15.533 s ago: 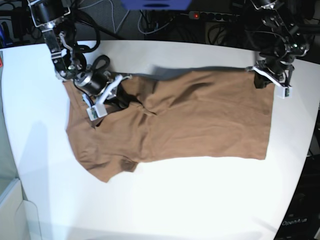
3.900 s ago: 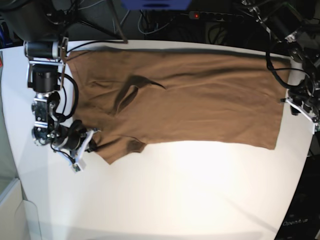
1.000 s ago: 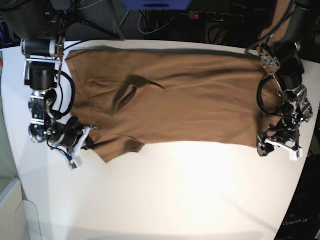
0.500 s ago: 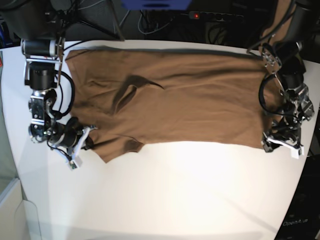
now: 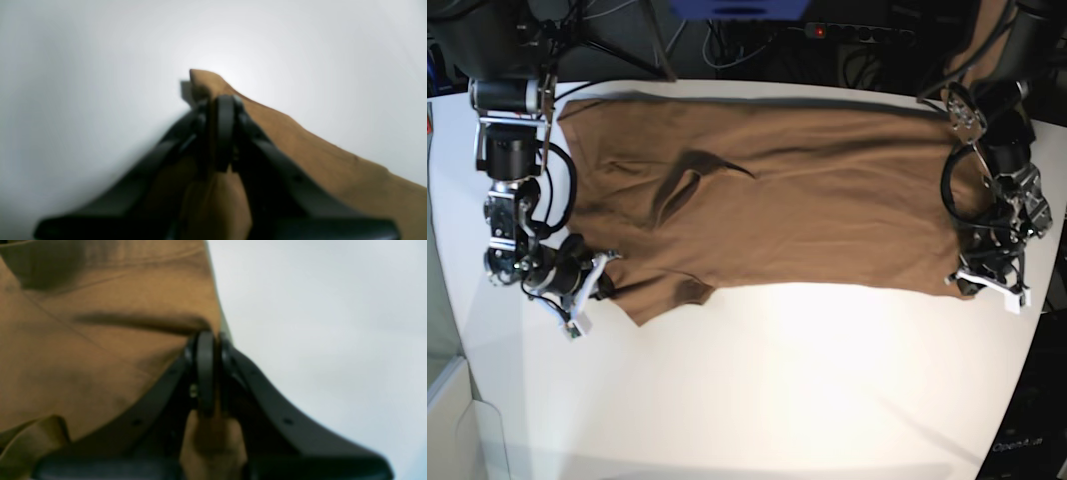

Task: Fold the T-shirt properly
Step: 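Lift both hem corners and fold them over onto the shoulder edge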

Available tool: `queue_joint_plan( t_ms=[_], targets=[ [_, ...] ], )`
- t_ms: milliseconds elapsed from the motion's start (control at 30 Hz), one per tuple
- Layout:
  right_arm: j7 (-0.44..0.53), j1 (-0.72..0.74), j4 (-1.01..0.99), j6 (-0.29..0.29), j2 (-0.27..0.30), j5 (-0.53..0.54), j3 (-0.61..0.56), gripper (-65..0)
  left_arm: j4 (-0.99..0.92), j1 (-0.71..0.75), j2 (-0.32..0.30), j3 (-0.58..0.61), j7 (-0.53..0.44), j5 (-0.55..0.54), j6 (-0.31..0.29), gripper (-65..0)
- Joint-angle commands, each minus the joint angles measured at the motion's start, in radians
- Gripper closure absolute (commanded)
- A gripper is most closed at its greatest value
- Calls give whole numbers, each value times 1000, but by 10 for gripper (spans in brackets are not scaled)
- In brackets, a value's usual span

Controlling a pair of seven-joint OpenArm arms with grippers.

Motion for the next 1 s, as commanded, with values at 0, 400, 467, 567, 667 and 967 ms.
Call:
queue_joint_plan(
  t_ms=[0, 400, 467, 567, 667, 967],
  targets=[
    [5, 24, 18, 3, 14, 8, 1, -15, 19, -28, -14, -1, 10, -8, -6, -33],
    [-2, -31, 187, 3, 45, 8, 1, -13, 281, 53, 32, -4, 117, -11, -15, -33],
    [-2, -48, 219, 3, 46, 8, 1, -13, 350, 68, 58, -4, 140, -11, -17, -33],
    [-2, -76, 256, 3, 46, 8, 1, -13, 450, 102, 72, -4, 194, -11, -17, -33],
    [-2, -120, 307, 3, 51, 8, 4, -13, 530, 139, 96, -6, 232, -18, -17, -33],
    [-4, -277, 518, 3, 78, 8, 10, -13, 705, 286, 112, -1, 237, -125, -17, -33]
  ],
)
